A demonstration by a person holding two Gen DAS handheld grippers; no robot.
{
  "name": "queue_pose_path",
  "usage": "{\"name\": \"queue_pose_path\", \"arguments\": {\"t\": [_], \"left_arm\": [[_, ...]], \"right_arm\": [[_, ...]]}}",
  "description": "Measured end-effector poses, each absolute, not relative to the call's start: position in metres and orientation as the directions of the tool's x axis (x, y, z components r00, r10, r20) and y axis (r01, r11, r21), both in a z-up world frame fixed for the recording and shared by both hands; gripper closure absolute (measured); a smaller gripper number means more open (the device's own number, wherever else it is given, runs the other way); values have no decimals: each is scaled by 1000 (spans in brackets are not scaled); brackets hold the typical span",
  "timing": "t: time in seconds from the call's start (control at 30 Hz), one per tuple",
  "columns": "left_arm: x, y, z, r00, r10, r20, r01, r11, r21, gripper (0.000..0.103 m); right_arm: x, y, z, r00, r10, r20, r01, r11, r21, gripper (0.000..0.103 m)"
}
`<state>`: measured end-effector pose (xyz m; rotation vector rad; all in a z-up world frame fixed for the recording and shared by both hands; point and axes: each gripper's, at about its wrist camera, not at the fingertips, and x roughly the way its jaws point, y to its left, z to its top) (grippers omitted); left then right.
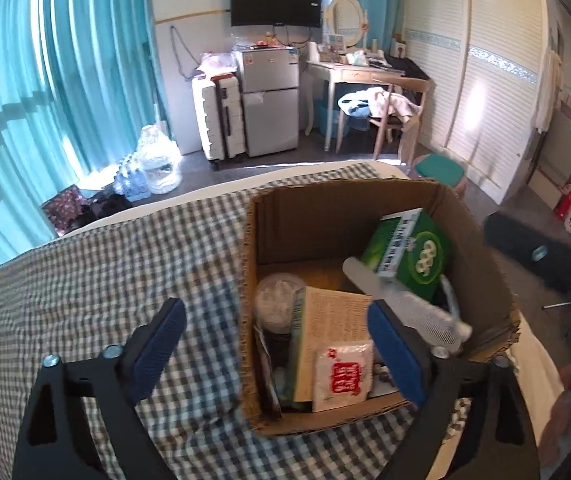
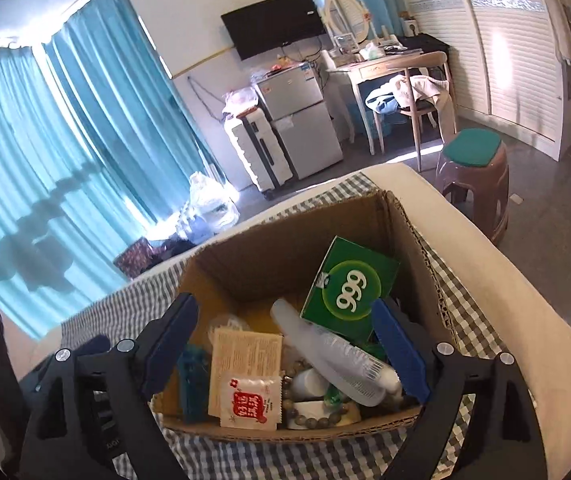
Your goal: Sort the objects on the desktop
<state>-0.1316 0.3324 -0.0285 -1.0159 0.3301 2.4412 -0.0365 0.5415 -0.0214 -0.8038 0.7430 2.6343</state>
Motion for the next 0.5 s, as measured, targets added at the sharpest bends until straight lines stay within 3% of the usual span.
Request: {"name": "queue_pose_path", "arguments": {"t": [0.27,0.33,0.5], "left_arm": [[-121,256,11,-721,206,-662,-351,-932,92,6],[-115,237,25,-755,172,-633,-306,-946,107,0],[-97,190,57,-812,137,-567,-236,-966,105,0]], "right_arm": [[-9,516,13,-847,133,-515,-364,-851,378,13],[-2,502,25,-866,131,-483,-339,-864,372,13],[8,462,54,-906,93,-414,-253,-901,351,0]]}}
